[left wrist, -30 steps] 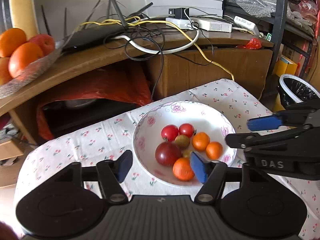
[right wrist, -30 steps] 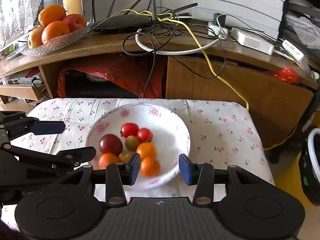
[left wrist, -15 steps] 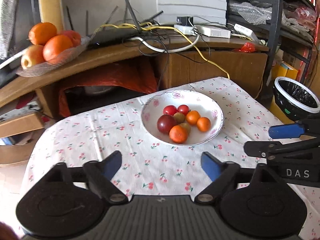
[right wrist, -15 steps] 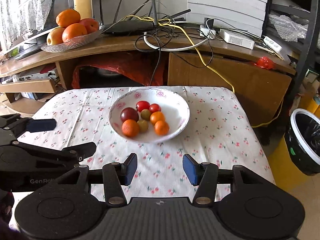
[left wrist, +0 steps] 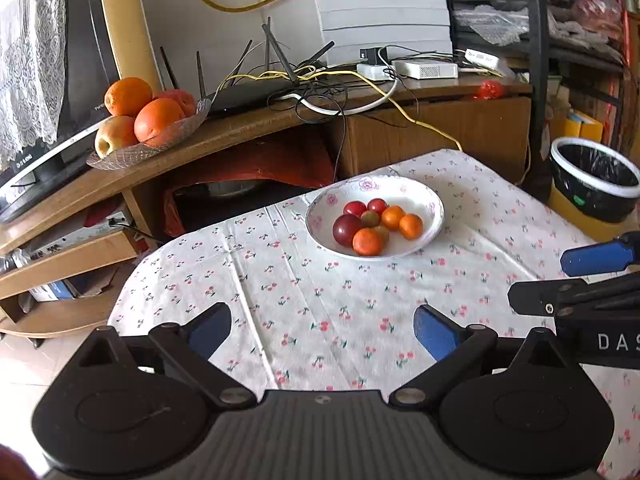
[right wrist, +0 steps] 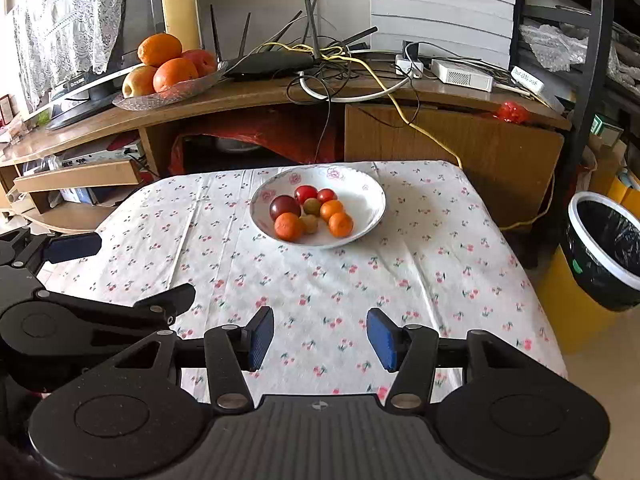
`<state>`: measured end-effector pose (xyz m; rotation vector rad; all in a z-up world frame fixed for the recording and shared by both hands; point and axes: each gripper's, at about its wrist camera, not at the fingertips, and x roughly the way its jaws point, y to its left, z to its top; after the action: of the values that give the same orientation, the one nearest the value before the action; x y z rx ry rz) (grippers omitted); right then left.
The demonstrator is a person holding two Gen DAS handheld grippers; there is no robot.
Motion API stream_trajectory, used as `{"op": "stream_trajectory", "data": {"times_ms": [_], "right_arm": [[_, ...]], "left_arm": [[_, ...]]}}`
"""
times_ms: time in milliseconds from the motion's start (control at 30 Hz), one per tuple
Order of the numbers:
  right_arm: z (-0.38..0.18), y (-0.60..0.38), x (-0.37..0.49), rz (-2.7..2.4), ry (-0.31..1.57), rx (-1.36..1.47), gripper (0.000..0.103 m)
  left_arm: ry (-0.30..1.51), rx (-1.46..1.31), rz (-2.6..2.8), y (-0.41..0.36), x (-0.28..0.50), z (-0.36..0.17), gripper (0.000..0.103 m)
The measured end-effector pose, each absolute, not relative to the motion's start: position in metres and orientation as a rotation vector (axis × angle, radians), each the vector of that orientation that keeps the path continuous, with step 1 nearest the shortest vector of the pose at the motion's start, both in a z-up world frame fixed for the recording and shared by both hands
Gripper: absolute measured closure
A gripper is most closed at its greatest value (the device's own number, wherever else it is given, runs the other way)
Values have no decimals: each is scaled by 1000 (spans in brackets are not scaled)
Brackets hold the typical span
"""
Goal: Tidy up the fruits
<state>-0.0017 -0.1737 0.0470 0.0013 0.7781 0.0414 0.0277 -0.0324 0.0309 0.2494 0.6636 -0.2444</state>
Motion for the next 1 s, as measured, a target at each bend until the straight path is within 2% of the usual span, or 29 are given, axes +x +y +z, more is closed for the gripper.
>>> {"op": "stream_trajectory", "data": {"times_ms": [1000], "right_arm": [[38,-169,-27,40,800,38,52]], "left_arm": [[661,204,-215,-20,-3,27,0]]}}
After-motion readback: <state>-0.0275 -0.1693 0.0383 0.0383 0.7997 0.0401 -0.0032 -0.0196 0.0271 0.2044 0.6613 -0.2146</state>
